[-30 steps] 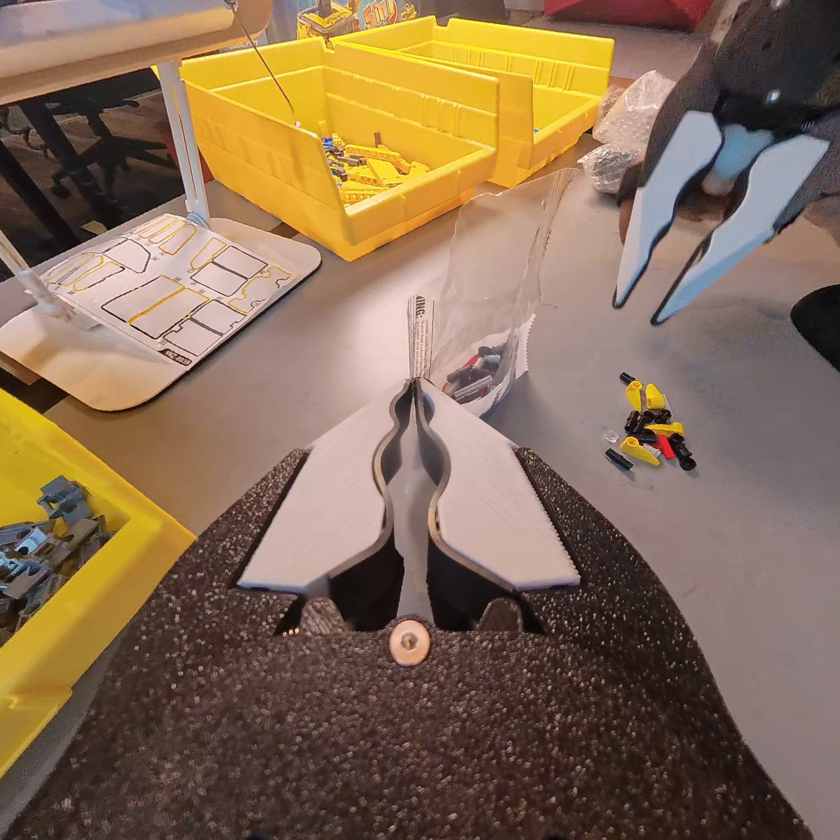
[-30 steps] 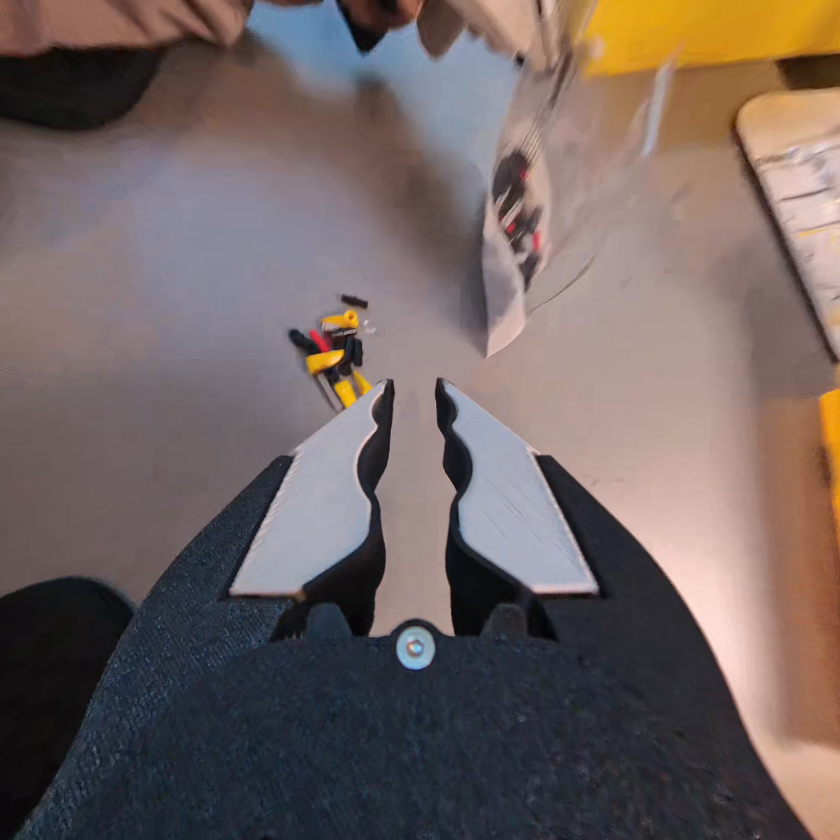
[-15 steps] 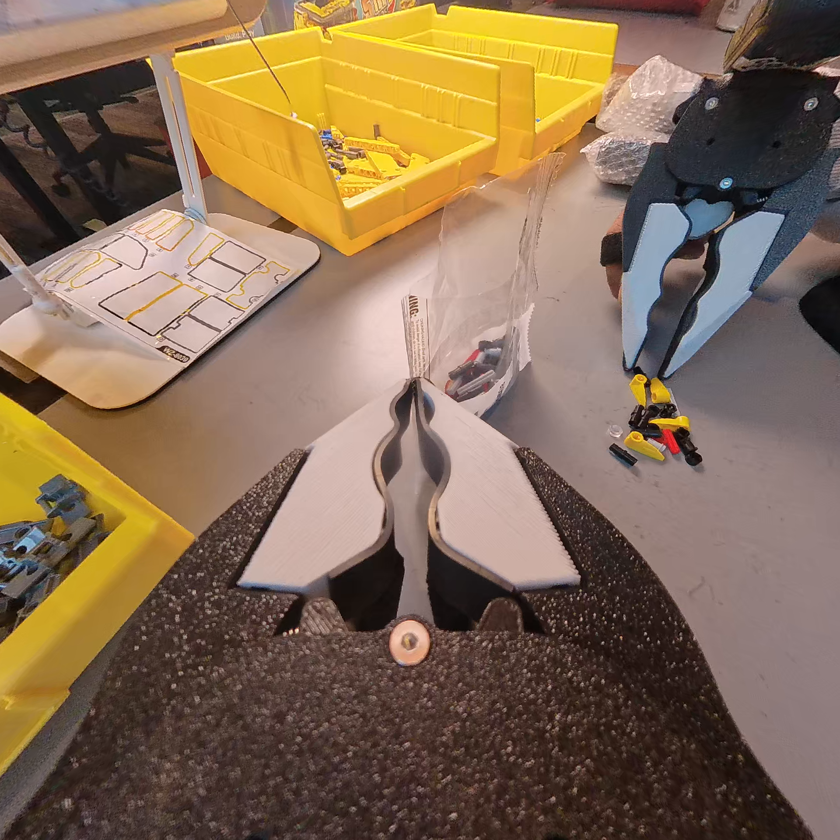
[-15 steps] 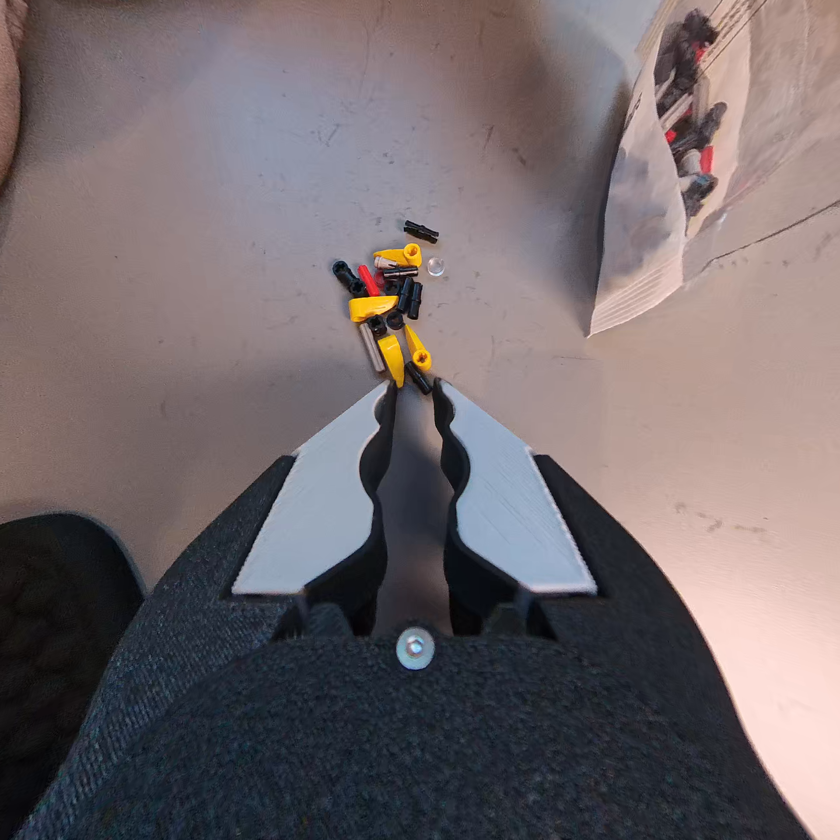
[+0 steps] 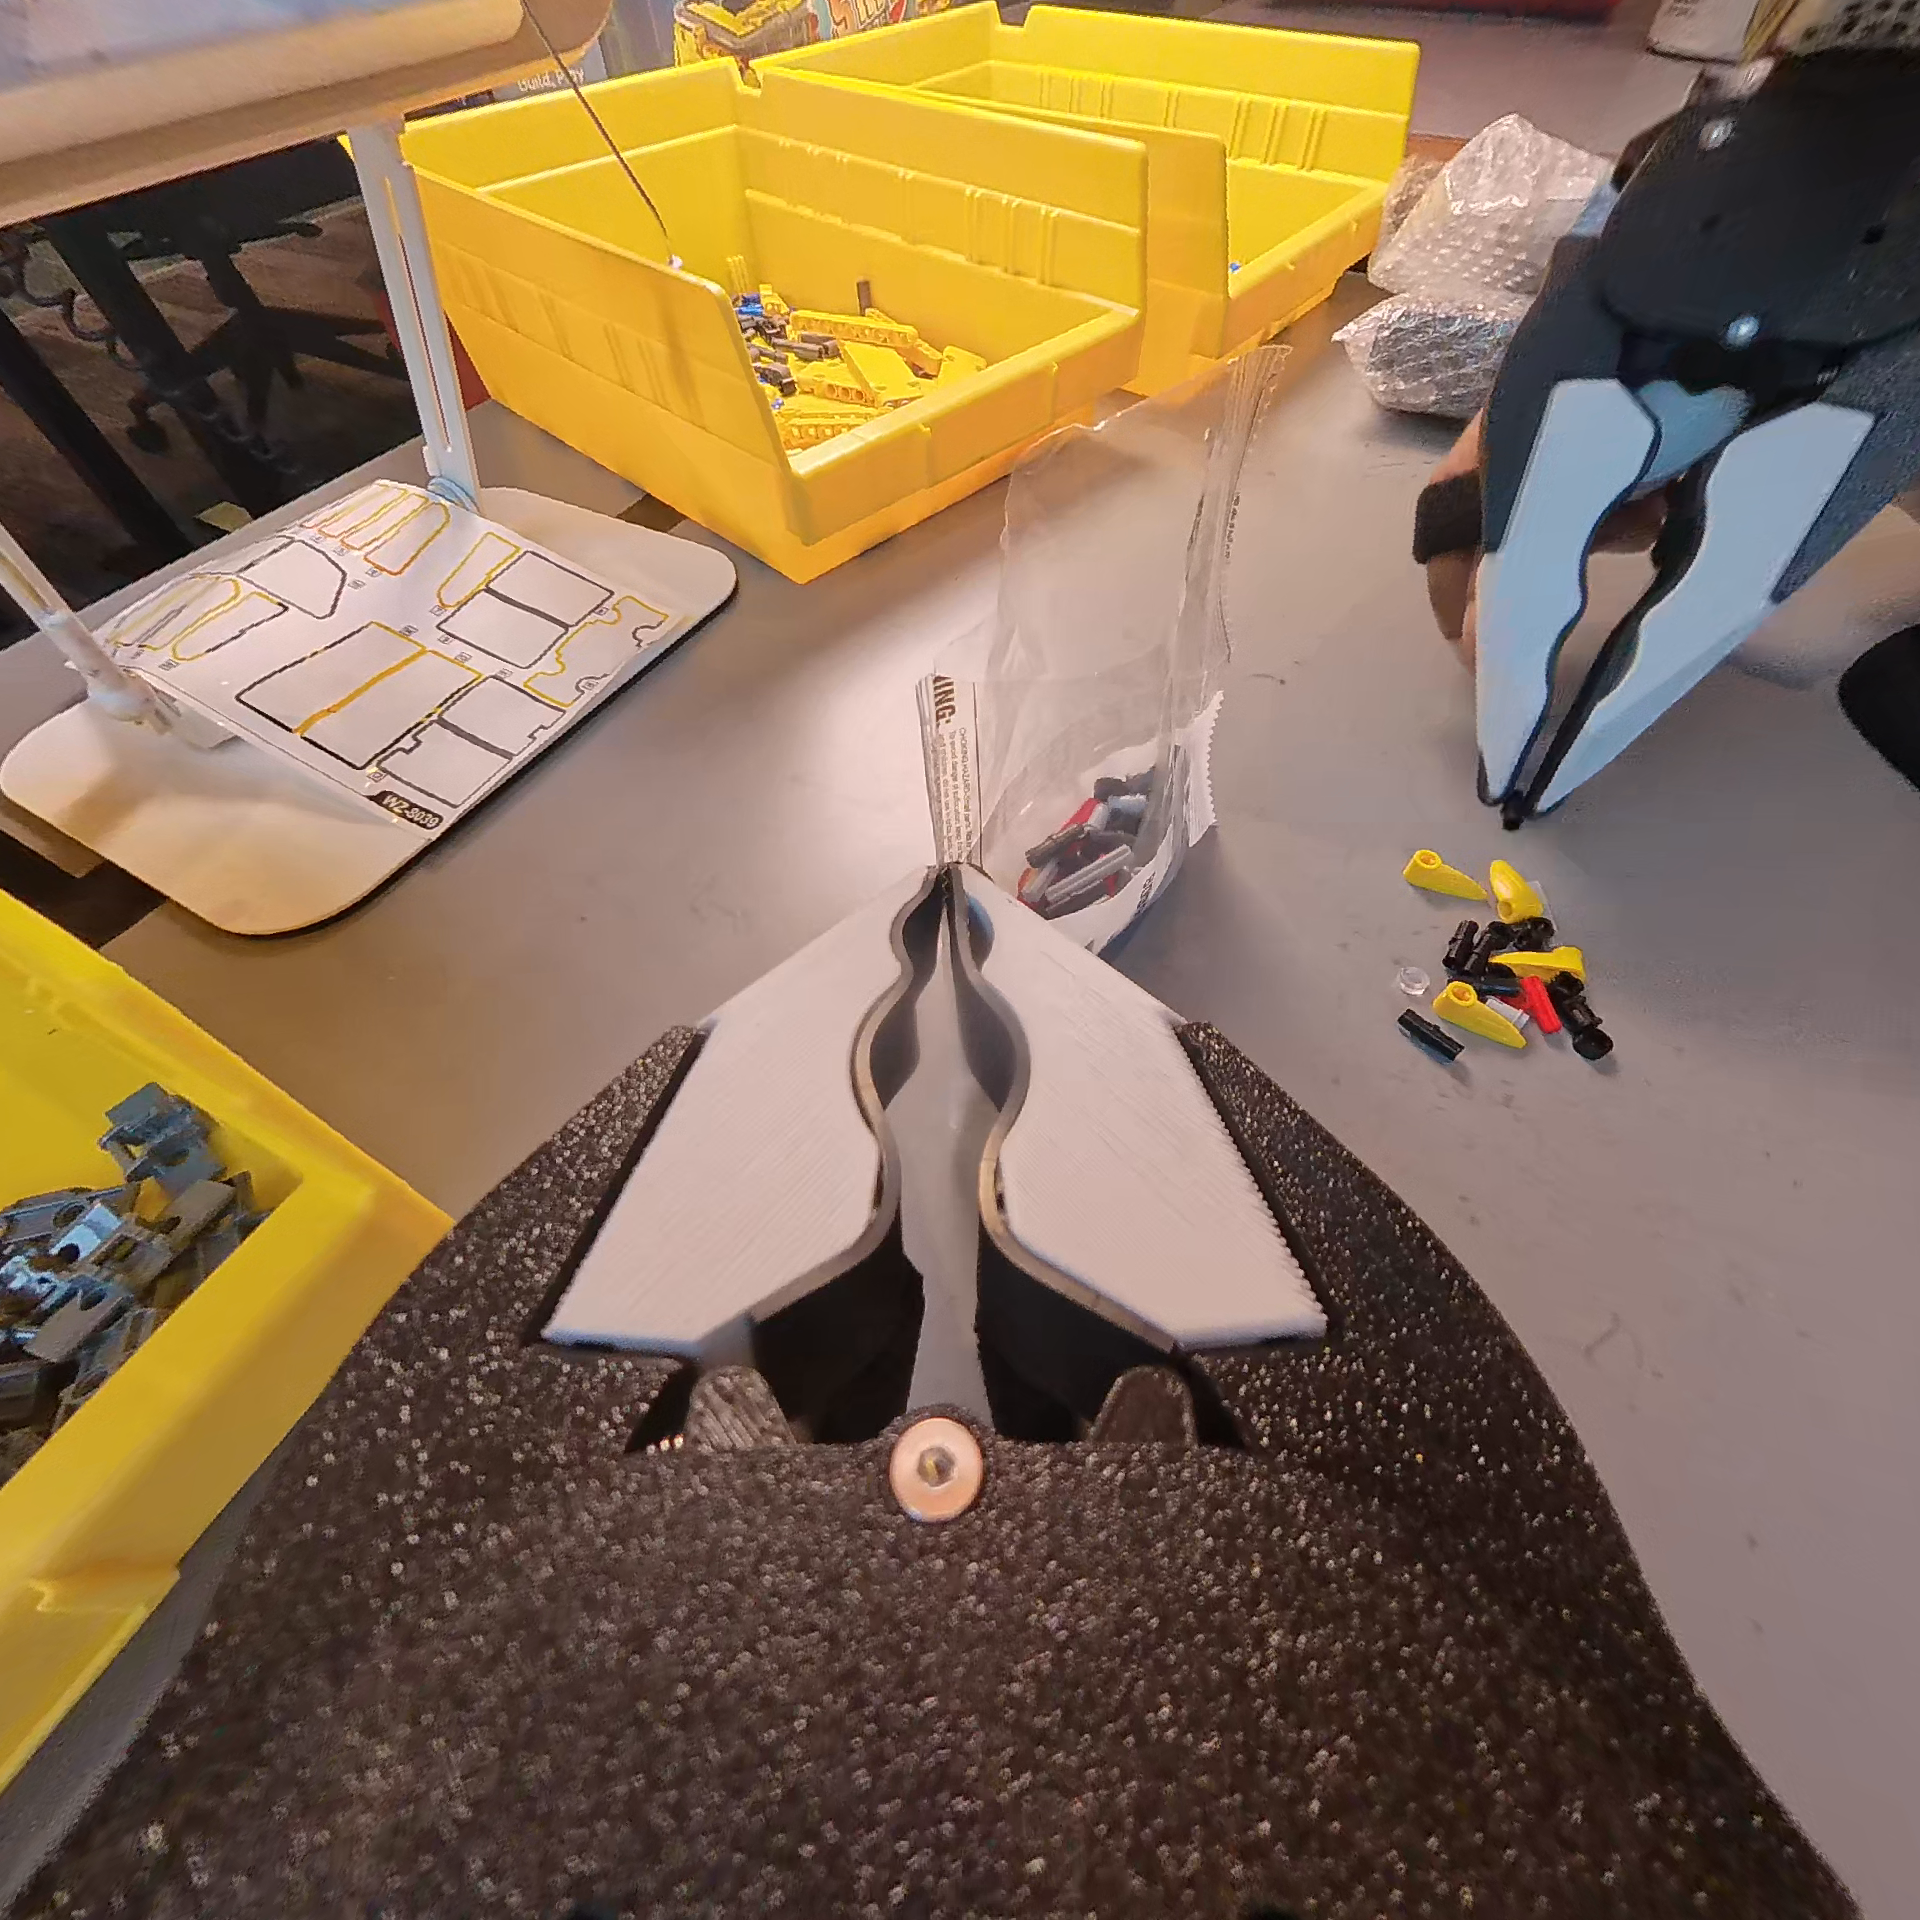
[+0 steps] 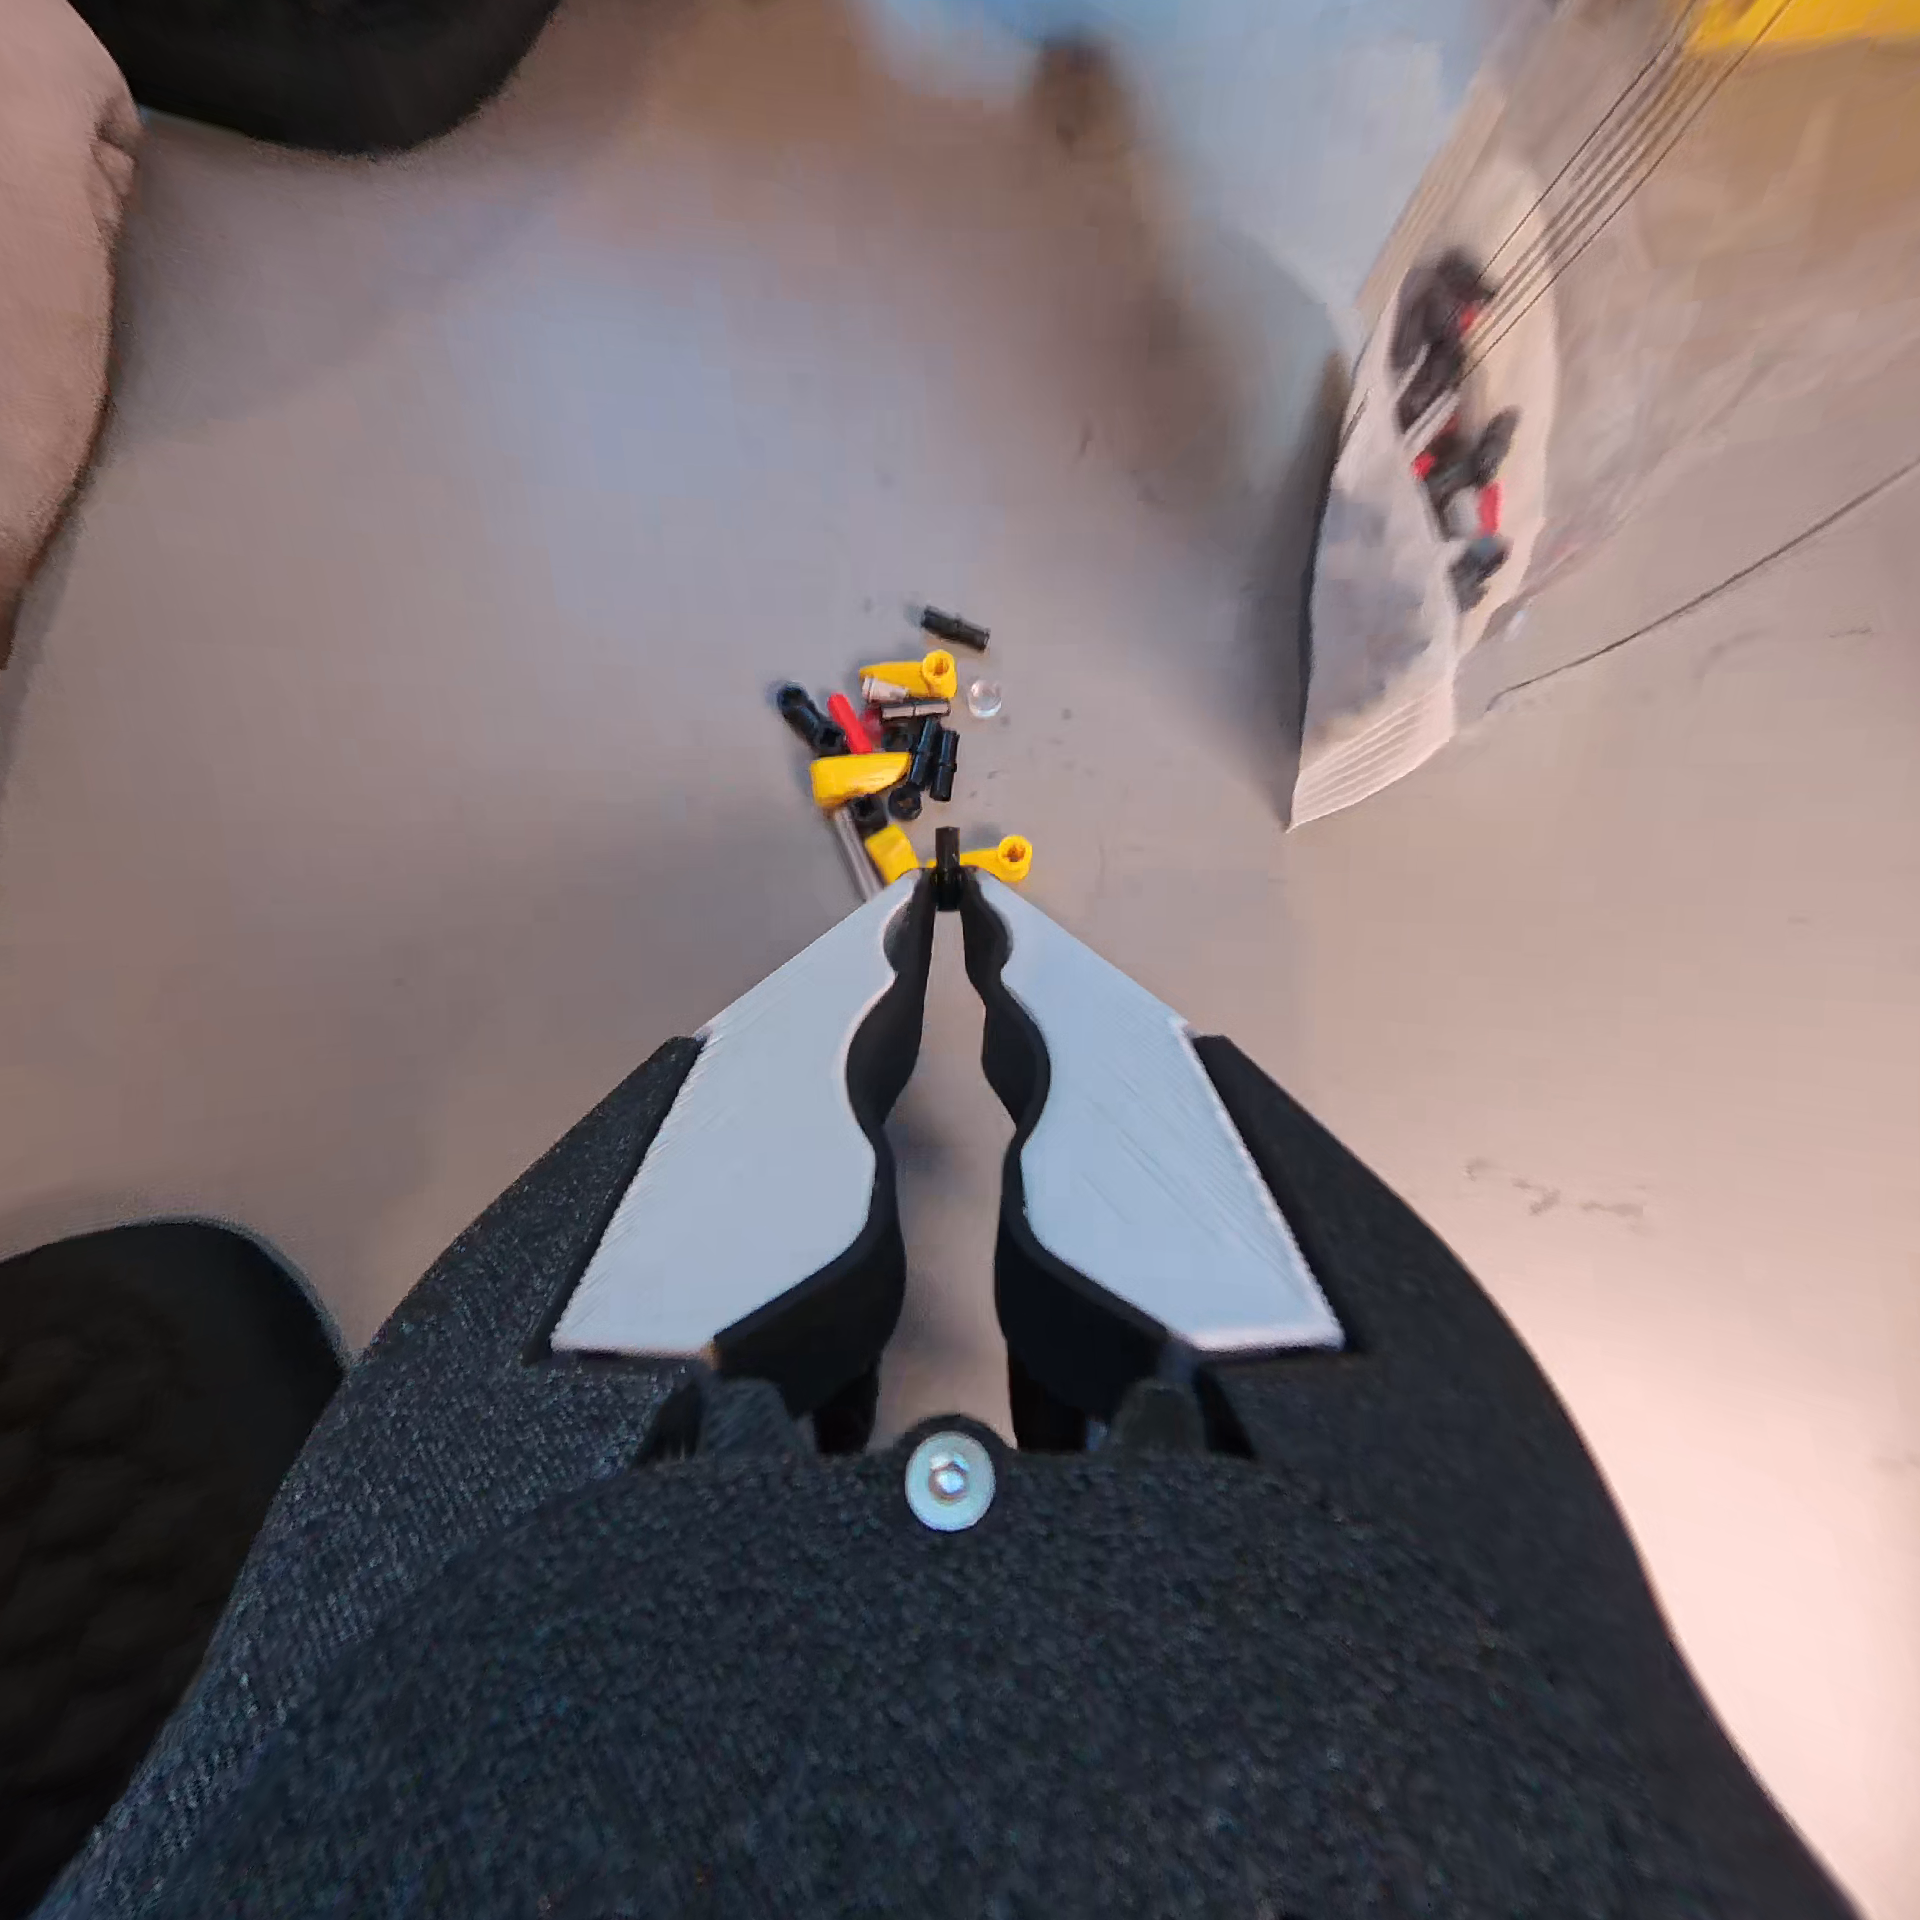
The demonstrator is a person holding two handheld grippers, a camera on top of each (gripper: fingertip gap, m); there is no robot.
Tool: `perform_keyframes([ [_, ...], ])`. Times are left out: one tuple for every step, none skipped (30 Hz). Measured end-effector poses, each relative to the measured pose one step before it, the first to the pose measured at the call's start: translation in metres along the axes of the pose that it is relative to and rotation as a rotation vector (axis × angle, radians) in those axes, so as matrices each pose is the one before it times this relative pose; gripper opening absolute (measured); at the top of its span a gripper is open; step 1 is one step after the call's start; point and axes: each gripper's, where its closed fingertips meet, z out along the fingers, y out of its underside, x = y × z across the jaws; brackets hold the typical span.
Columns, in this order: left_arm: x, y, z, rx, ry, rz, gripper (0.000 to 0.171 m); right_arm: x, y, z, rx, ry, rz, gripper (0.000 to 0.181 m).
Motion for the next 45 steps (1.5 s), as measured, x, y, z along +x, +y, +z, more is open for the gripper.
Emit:
perform_keyframes([
  [0.00013, -0.00028, 0.00011, 0.00107, -0.0004, 0.0017, 0.000, 0.00388, -0.01313, -0.00763, 0.0480, 0.0224, -0.0082, 0.004],
  [0.00035, -0.00044, 0.00009, 0.00165, 0.0021, 0.0004, 0.000, 0.00645, -0.01743, -0.00832, 0.0595, 0.0329, -0.0109, 0.004],
  [0.00066, -0.00049, -0.00001, 0.00250, 0.0037, 0.0006, 0.000, 0.00863, -0.02005, -0.00804, 0.0615, 0.0410, -0.0165, 0.004],
  [0.00081, -0.00051, -0.00015, 0.00312, 0.0040, 0.0026, 0.000, 0.01227, -0.02116, -0.00660, 0.0587, 0.0590, -0.0202, 0.004],
  [0.00085, -0.00050, -0.00012, 0.00188, 0.0029, 0.0034, 0.000, 0.01417, -0.01999, -0.00389, 0.0469, 0.0641, -0.0191, 0.004],
  [0.00047, -0.00037, -0.00006, 0.00051, 0.0006, 0.0027, 0.000, 0.01316, -0.01743, -0.00081, 0.0329, 0.0561, -0.0201, 0.004],
  [0.00048, -0.00053, -0.00023, 0.00155, 0.0006, 0.0028, 0.000, 0.01192, -0.01345, 0.00221, 0.0170, 0.0506, -0.0218, 0.004],
  [0.00059, -0.00073, -0.00034, 0.00269, 0.0008, 0.0032, 0.000, 0.00843, -0.00892, 0.00481, 0.0007, 0.0314, -0.0206, 0.004],
  [0.00047, -0.00077, -0.00028, 0.00187, 0.0006, 0.0031, 0.000, 0.00566, -0.00359, 0.00668, -0.0175, 0.0173, -0.0148, 0.005],
  [0.00038, -0.00043, -0.00032, 0.00094, 0.0002, 0.0023, 0.000, 0.00550, 0.00062, 0.00744, -0.0282, 0.0205, -0.0103, 0.005],
  [0.00004, -0.00037, -0.00022, 0.00109, -0.0006, 0.0017, 0.000, 0.00324, 0.00331, 0.00735, -0.0297, 0.0102, -0.0087, 0.005],
  [-0.00013, -0.00033, -0.00021, 0.00077, -0.0011, 0.0010, 0.000, 0.00031, 0.00448, 0.00633, -0.0241, -0.0024, -0.0032, 0.006],
  [-0.00027, 0.00002, -0.00005, 0.00001, -0.0009, 0.0008, 0.000, -0.00226, 0.00264, 0.00401, -0.0061, -0.0107, 0.0017, 0.011],
  [-0.00030, 0.00014, -0.00021, -0.00046, -0.0011, 0.0006, 0.000, -0.00169, 0.00034, 0.00076, 0.0134, -0.0013, 0.0095, 0.015],
  [-0.00051, 0.00022, -0.00027, -0.00091, -0.0012, 0.0001, 0.000, -0.00053, -0.00046, -0.00222, 0.0217, 0.0079, 0.0132, 0.018],
  [-0.00076, 0.00023, -0.00035, -0.00066, -0.0022, -0.0006, 0.000, -0.00042, -0.00013, -0.00479, 0.0225, 0.0088, 0.0127, 0.018],
  [-0.00127, 0.00022, -0.00039, -0.00029, -0.0041, -0.0016, 0.000, -0.00192, 0.00074, -0.00687, 0.0196, 0.0004, 0.0100, 0.018],
  [-0.00196, 0.00036, -0.00051, -0.00101, -0.0079, -0.0036, 0.000, -0.00460, 0.00270, -0.00790, 0.0118, -0.0146, 0.0083, 0.018],
  [-0.00237, 0.00048, -0.00038, -0.00234, -0.0093, -0.0061, 0.000, -0.00651, 0.00520, -0.00800, 0.0011, -0.0238, 0.0070, 0.017],
  [-0.00175, 0.00040, -0.00031, -0.00096, -0.0056, -0.0068, 0.000, -0.01006, 0.00957, -0.00646, -0.0195, -0.0431, 0.0111, 0.016],
  [-0.00121, 0.00021, -0.00015, 0.00087, -0.0034, -0.0050, 0.000, -0.01352, 0.01467, -0.00337, -0.0470, -0.0628, 0.0214, 0.017],
  [-0.00089, 0.00016, 0.00012, 0.00120, -0.0037, -0.0021, 0.000, -0.01124, 0.01755, 0.00078, -0.0593, -0.0449, 0.0235, 0.017],
  [-0.00045, 0.00031, 0.00025, -0.00074, -0.0020, -0.0008, 0.000, -0.00758, 0.01811, 0.00469, -0.0581, -0.0200, 0.0169, 0.016],
  [0.00010, 0.00022, 0.00036, -0.00132, 0.0000, 0.0002, 0.000, -0.00843, 0.01695, 0.00722, -0.0532, -0.0255, 0.0090, 0.016],
  [0.00045, 0.00018, 0.00029, -0.00085, 0.0003, 0.0015, 0.000, -0.00786, 0.01386, 0.00825, -0.0397, -0.0252, 0.0049, 0.016],
  [0.00064, 0.00012, 0.00025, -0.00118, 0.0003, 0.0020, 0.000, -0.00433, 0.00976, 0.00764, -0.0225, -0.0097, 0.0023, 0.016],
  [0.00052, 0.00028, 0.00021, -0.00155, 0.0000, 0.0019, 0.000, -0.00350, 0.00663, 0.00620, -0.0128, -0.0128, 0.0030, 0.016],
  [0.00022, 0.00016, 0.00008, -0.00086, -0.0006, 0.0012, 0.000, -0.00277, 0.00481, 0.00471, -0.0109, -0.0172, 0.0103, 0.017],
  [0.00018, 0.00010, 0.00011, -0.00035, 0.0000, 0.0000, 0.000, -0.00064, 0.00298, 0.00335, -0.0076, -0.0095, 0.0118, 0.018],
  [0.00021, 0.00025, 0.00008, -0.00061, 0.0006, -0.0005, 0.000, -0.00173, 0.00252, 0.00266, -0.0105, -0.0181, 0.0096, 0.018],
  [-0.00012, 0.00026, 0.00010, -0.00071, -0.0004, 0.0002, 0.000, 0.00048, 0.00165, 0.00220, -0.0102, -0.0034, 0.0079, 0.018],
  [-0.00021, 0.00028, 0.00005, -0.00077, -0.0004, 0.0004, 0.000, 0.00025, 0.00149, 0.00208, -0.0106, -0.0029, 0.0067, 0.018],
  [-0.00016, 0.00017, -0.00001, -0.00046, 0.0002, -0.0005, 0.000, -0.00155, 0.00251, 0.00206, -0.0184, -0.0135, 0.0094, 0.018],
  [-0.00013, 0.00007, -0.00014, -0.00005, 0.0006, -0.0007, 0.000, -0.00113, 0.00002, 0.00145, -0.0033, -0.0073, 0.0082, 0.017],
  [-0.00022, 0.00020, -0.00012, -0.00031, 0.0001, -0.0002, 0.000, -0.00005, 0.00030, 0.00097, -0.0035, 0.0013, 0.0053, 0.017],
  [-0.00018, 0.00011, -0.00019, -0.00024, -0.0003, 0.0003, 0.000, 0.00243, 0.00053, -0.00005, -0.0065, 0.0157, 0.0033, 0.009],
  [-0.00017, -0.00022, -0.00016, 0.00064, -0.0007, 0.0004, 0.000, 0.00051, 0.00030, -0.00022, -0.0033, 0.0024, -0.0032, 0.008],
  [-0.00014, -0.00024, -0.00025, 0.00112, -0.0003, 0.0003, 0.000, -0.00032, 0.00020, -0.00015, -0.0009, -0.0030, 0.0025, 0.007],
  [0.00002, -0.00032, -0.00022, 0.00074, -0.0002, 0.0006, 0.000, -0.00005, 0.00010, -0.00005, 0.0015, -0.0010, 0.0028, 0.007],
  [-0.00019, -0.00016, -0.00022, 0.00027, -0.0013, 0.0015, 0.000, -0.00030, 0.00025, -0.00028, 0.0014, -0.0009, 0.0004, 0.007],
  [-0.00011, -0.00022, -0.00030, 0.00003, -0.0015, 0.0017, 0.000, -0.00006, 0.00038, -0.00072, 0.0008, 0.0021, -0.0022, 0.007],
  [-0.00008, -0.00020, -0.00013, 0.00031, -0.0006, 0.0006, 0.000, 0.00053, -0.00116, -0.00157, 0.0092, 0.0059, 0.0000, 0.007],
  [0.00009, -0.00032, -0.00007, 0.00118, 0.0002, -0.0003, 0.000, 0.00064, -0.00310, -0.00282, 0.0185, 0.0050, 0.0036, 0.007],
  [0.00029, -0.00032, -0.00003, 0.00104, 0.0010, -0.0003, 0.000, 0.00115, -0.00619, -0.00426, 0.0296, 0.0084, 0.0008, 0.007],
  [0.00042, -0.00022, 0.00024, 0.00007, 0.0013, 0.0007, 0.000, 0.00180, -0.01023, -0.00593, 0.0417, 0.0128, -0.0051, 0.007],
])
